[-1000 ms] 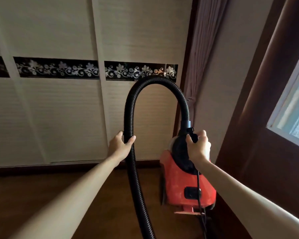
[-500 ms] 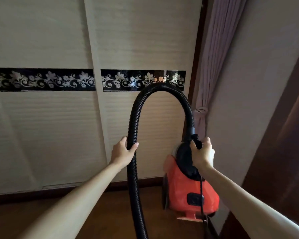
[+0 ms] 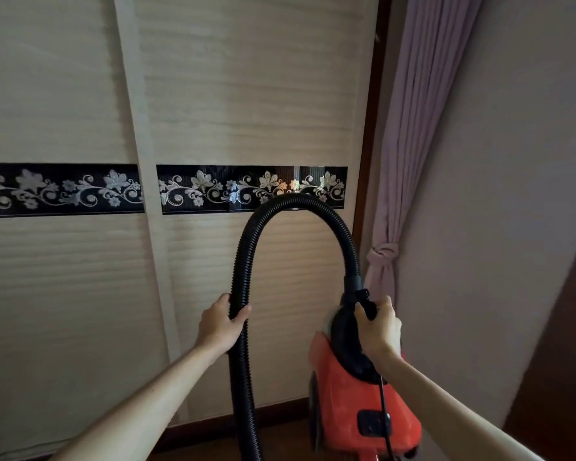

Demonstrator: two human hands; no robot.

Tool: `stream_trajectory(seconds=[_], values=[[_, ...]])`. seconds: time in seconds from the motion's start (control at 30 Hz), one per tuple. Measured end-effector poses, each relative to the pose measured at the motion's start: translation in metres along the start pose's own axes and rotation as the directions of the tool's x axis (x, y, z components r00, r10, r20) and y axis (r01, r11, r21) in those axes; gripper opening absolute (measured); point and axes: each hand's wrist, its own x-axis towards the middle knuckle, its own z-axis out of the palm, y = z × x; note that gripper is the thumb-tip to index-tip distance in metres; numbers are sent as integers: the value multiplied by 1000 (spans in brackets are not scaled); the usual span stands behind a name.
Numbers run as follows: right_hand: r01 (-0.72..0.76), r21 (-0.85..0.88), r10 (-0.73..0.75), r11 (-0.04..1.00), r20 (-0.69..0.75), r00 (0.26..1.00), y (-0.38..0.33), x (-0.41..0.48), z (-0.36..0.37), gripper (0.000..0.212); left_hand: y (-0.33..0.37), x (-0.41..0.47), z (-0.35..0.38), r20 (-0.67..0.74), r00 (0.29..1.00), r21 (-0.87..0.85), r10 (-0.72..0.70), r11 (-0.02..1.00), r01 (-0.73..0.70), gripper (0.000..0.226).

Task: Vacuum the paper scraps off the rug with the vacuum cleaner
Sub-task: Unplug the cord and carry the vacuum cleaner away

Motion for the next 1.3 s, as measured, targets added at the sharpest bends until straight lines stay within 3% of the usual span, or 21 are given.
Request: stream_trajectory(seconds=[0.37, 0.8, 1.13, 1.3], values=[[-46, -2, 46, 999, -90, 995, 7, 125, 60, 21, -3, 161, 72, 107, 989, 21, 101, 994, -103, 25], [-140, -42, 124, 989, -265, 956, 39, 186, 64, 20, 23, 252, 174, 299, 934, -118, 194, 979, -165, 26], [-311, -14, 267, 950, -476, 838, 58, 218, 107, 20, 12, 346, 248, 526, 791, -221, 313, 948, -228, 28], [-382, 36, 327, 924, -593, 736, 67, 222, 145, 23, -3, 388, 276, 631, 687, -259, 362, 932, -254, 35]])
